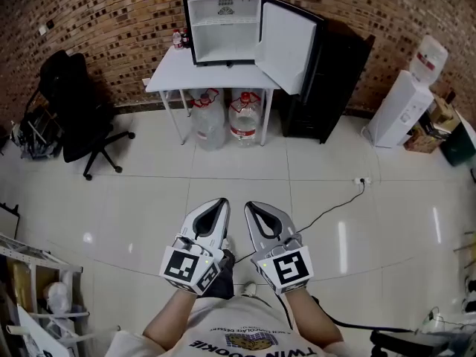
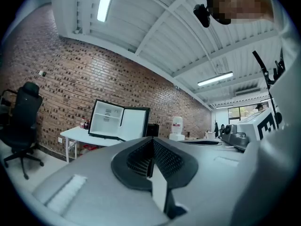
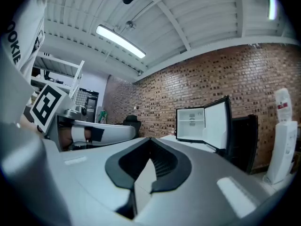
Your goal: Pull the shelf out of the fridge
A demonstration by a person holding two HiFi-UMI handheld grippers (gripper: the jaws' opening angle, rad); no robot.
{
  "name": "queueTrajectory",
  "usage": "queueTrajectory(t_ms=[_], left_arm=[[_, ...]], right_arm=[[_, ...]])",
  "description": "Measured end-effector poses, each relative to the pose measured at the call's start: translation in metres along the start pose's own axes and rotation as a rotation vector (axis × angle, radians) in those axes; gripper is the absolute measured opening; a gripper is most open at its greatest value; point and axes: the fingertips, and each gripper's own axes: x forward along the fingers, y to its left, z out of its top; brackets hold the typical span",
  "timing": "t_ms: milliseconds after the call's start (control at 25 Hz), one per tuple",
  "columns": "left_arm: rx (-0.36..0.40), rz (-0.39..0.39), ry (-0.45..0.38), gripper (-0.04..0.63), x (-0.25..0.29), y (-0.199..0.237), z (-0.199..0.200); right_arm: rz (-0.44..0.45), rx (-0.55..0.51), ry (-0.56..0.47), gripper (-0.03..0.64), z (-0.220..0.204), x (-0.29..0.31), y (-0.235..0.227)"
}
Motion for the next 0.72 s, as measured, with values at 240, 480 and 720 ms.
queueTrajectory(t_ms=[240, 480, 720], left_arm=[[-0.027, -0.011, 0.015, 0.002, 0.029, 0.032, -0.015], [-0.046, -0.031, 0.018, 0.002, 0.084, 0.071, -0.016], [-0.059, -0.02, 0.035, 0.002, 0.132, 0.122, -0.019]], right_arm=[[0.002, -0.007, 0.007, 0.005, -0.007, 0.038, -0.013], [-0.011, -0.014, 0.02, 0.005, -0.011, 0.093, -0.051], [-0.011, -0.005, 0.039, 0.005, -0.018, 0.155, -0.082]])
